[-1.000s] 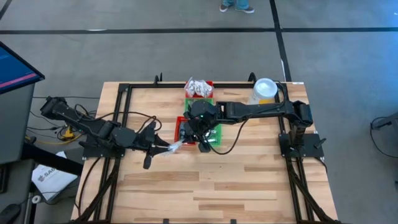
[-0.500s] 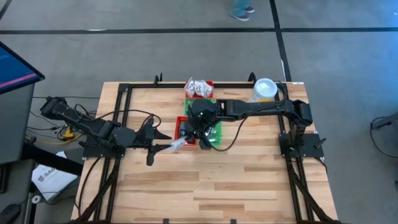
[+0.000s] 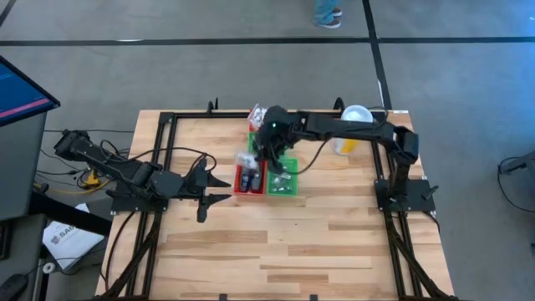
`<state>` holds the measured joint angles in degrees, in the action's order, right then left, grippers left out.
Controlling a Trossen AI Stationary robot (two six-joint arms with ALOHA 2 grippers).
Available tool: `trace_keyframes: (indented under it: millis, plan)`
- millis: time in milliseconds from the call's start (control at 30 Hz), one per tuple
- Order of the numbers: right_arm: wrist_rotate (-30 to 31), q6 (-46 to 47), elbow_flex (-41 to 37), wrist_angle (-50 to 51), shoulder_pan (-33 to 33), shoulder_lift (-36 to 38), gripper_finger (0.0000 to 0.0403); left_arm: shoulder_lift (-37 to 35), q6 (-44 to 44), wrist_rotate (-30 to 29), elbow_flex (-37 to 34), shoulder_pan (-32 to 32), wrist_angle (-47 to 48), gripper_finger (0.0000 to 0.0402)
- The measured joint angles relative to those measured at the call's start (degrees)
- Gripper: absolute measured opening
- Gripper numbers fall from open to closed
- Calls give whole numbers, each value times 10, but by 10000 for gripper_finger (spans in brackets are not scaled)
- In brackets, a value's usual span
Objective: Pick & Place Travel size toiletries
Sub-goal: Put the white cotton pack into the top red bin
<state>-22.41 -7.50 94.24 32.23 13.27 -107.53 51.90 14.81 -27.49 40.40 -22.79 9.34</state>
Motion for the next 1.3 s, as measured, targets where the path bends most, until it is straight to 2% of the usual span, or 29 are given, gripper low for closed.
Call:
trace_keyframes:
  millis: [367,533,1000,1300]
  plan:
    - [2,50,0,-16,87,0,0,0,0,0,0,0,0,128]
    - [26,73,0,-16,116,0,0,0,0,1,0,0,0,124]
    - [51,135,0,-60,172,-5,0,0,0,1,0,0,0,118]
    - [73,157,1,-92,182,-49,0,0,0,1,0,0,-2,120]
